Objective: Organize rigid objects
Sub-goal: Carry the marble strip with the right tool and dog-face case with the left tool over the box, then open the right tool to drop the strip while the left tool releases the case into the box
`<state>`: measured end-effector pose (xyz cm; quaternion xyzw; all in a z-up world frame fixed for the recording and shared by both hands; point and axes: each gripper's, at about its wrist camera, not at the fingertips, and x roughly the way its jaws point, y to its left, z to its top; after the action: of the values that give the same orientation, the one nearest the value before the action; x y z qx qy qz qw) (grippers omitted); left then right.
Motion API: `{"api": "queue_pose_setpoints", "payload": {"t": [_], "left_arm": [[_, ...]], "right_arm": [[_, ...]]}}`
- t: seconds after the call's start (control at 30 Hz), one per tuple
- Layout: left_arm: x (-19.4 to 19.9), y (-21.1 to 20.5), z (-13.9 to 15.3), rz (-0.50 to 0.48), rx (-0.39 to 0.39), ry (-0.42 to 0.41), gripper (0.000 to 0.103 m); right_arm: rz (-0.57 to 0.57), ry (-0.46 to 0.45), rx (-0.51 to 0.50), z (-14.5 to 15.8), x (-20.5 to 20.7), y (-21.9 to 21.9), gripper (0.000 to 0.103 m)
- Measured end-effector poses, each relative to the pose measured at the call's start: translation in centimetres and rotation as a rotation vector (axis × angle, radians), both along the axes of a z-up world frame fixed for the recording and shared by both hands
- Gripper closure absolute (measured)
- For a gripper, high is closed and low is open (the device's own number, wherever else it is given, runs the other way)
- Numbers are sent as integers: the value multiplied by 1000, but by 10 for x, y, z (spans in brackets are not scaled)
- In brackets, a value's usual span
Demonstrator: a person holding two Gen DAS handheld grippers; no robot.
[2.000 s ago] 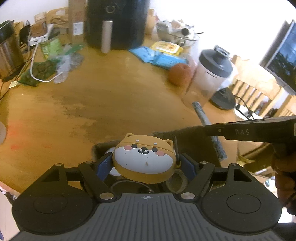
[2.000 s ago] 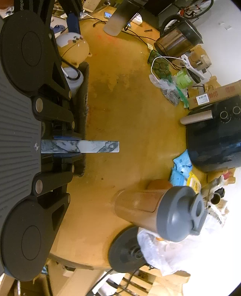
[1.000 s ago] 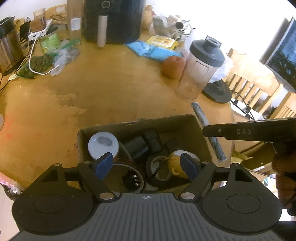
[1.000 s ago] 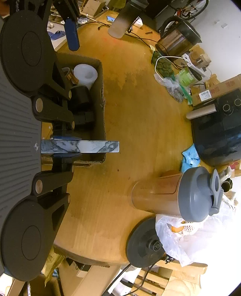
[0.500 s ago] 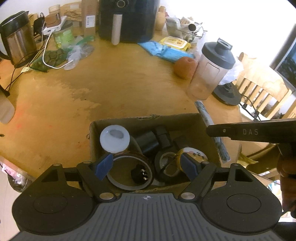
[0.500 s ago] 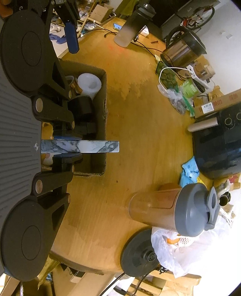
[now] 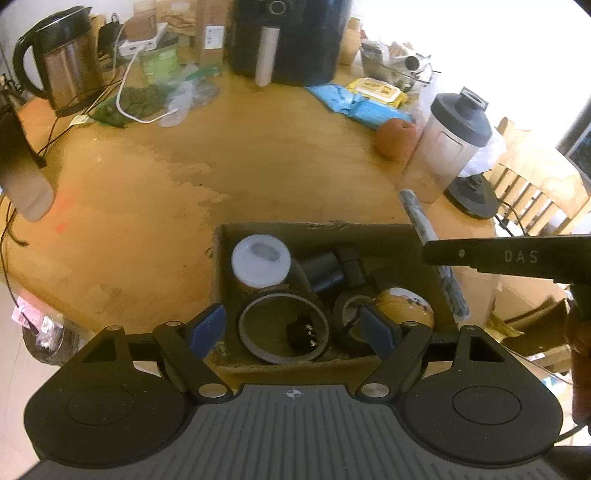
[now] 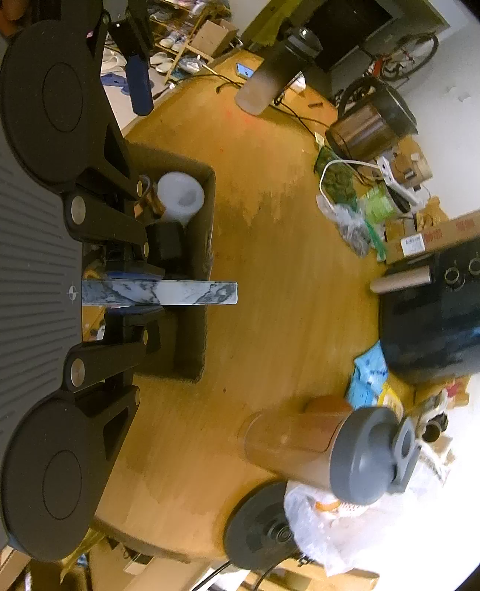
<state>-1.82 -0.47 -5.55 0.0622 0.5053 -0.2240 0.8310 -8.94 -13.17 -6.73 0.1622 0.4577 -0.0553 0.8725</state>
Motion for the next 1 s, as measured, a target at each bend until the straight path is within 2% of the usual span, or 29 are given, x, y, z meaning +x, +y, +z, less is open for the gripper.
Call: {"api": "queue_pose_setpoints", "payload": {"t": [0.37, 0.4, 0.43, 0.47, 0.5, 0.53, 0.63, 0.73, 1.0], "left_arm": [[-3, 28, 0, 89, -6, 3, 23], [-4, 29, 0, 95, -8, 3, 23], [-4, 31, 0, 101, -8, 4, 23], [-4, 32, 0, 105, -8, 4, 23], [-5, 33, 1, 109, -9, 3, 23], [-5, 34, 1, 113, -10, 3, 23], [-5, 37, 0, 118, -19, 7, 23], [-5, 37, 1, 110, -44, 11, 23], [-3, 28, 3, 92, -40, -17, 23]], "right_arm": [[89, -10, -5, 1, 14, 25, 85], [105, 16, -14, -3, 17, 28, 79], [122, 48, -24, -9, 20, 31, 55], [132, 76, -35, -14, 23, 34, 41], [132, 88, -54, -17, 24, 37, 22], [133, 89, -74, -18, 23, 40, 12], [146, 85, -91, -18, 24, 43, 4], [133, 86, -84, -20, 22, 39, 0], [86, 79, -79, -19, 18, 28, 0]]}}
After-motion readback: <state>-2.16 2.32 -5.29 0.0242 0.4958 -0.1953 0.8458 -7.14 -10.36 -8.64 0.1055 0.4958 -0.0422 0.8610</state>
